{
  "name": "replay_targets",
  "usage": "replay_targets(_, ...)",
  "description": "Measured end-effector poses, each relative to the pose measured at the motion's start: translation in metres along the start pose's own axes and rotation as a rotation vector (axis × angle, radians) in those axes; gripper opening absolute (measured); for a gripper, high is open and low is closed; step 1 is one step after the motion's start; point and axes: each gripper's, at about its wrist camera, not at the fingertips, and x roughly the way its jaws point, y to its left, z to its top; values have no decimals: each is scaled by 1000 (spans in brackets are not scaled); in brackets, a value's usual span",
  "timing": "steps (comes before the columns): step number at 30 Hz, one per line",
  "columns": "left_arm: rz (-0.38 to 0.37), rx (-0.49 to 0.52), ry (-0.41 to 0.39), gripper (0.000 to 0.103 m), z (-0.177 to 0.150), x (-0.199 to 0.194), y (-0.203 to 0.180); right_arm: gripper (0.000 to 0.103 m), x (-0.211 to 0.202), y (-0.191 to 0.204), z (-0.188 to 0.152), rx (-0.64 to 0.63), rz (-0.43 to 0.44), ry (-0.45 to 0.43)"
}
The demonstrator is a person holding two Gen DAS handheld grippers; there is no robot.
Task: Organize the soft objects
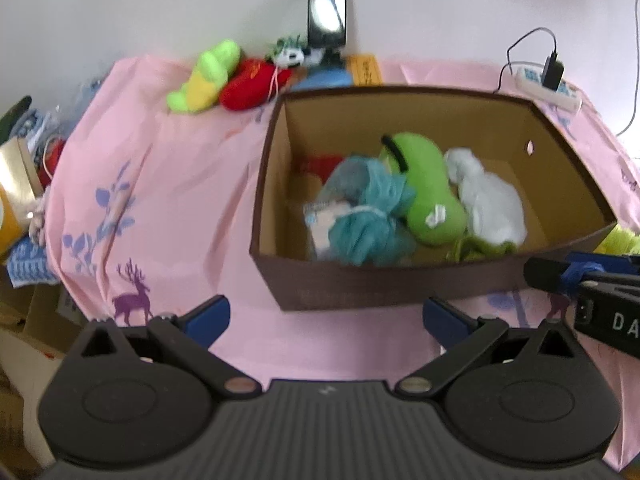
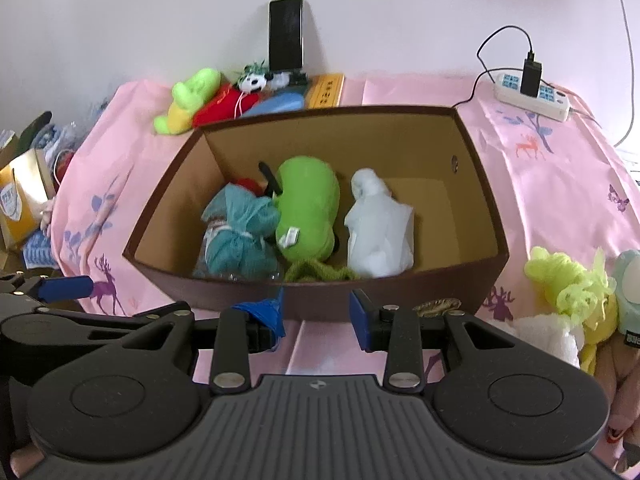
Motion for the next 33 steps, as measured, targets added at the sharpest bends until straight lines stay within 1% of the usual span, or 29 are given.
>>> replay_targets(5, 13, 3, 45, 102, -3, 4, 0, 19, 2, 2, -1, -10, 8, 48)
replay_targets(8, 6, 18, 73, 102, -5, 7, -3, 19, 2, 1, -2, -9, 20, 71)
replay_targets(12, -3, 22, 101, 102, -6, 12, -6, 19, 3, -3, -1, -6, 12, 90)
replay_targets(16, -9, 29, 109, 102, -5, 13, -9, 19, 7, -7, 0, 11, 16, 124)
replay_targets(22, -35, 36, 124, 102, -1, 12, -12, 20, 7, -7, 2, -9, 27, 148)
replay_targets(28, -54, 26, 113, 102, 7, 8, -11, 20, 2, -7, 9, -39, 38, 121)
replay_targets(33, -52, 41, 55, 102, 20, -1, -12, 20, -1, -12, 19, -23, 40, 65)
